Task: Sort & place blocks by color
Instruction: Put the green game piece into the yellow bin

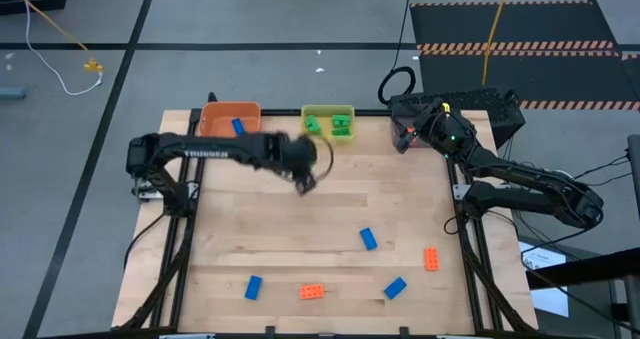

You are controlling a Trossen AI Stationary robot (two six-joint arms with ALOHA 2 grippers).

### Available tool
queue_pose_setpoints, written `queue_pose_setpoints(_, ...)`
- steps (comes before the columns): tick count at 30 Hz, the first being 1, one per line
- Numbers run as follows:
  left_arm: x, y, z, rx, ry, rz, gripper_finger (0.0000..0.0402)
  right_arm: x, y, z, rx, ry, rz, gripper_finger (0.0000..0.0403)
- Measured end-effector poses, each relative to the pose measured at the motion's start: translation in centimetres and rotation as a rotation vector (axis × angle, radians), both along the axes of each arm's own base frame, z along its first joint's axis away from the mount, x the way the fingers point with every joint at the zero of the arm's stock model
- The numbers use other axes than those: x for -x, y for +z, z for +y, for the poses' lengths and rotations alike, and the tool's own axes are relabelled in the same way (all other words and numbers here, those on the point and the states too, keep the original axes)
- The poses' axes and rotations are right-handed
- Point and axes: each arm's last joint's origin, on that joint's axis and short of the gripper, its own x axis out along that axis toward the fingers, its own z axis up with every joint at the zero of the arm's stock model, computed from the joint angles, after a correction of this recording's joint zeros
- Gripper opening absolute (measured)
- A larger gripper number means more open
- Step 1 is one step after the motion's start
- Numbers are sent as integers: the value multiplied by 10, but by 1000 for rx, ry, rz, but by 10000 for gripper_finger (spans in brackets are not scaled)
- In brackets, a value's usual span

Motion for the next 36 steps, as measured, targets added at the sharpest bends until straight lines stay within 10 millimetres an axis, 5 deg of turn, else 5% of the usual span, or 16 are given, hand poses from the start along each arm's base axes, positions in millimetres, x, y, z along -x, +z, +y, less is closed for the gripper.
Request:
queue_pose_setpoints(7, -8, 27, 60, -78, 100, -231, 138, 0, 0, 0, 4, 0, 4, 235)
queue_pose_setpoints(12, -19, 18, 87, -75, 139, -296, 139, 0, 0, 0, 20, 2, 19, 235)
queue_pose_setpoints(18, -44, -12, 108, -35, 157, -170, 158, 0, 1, 0, 32, 1, 12, 235)
queue_pose_setpoints(24, -66, -3, 132, -30, 179, -128, 141, 0, 3, 0, 43, 0, 1, 235)
queue_pose_setpoints(29, -69, 1, 154, -30, 250, -51, 154, 0, 3, 0, 51, 0, 7, 235)
queue_pose_setpoints(36, -64, -23, 172, 13, 310, 111, 160, 0, 2, 0, 47, 0, 17, 235)
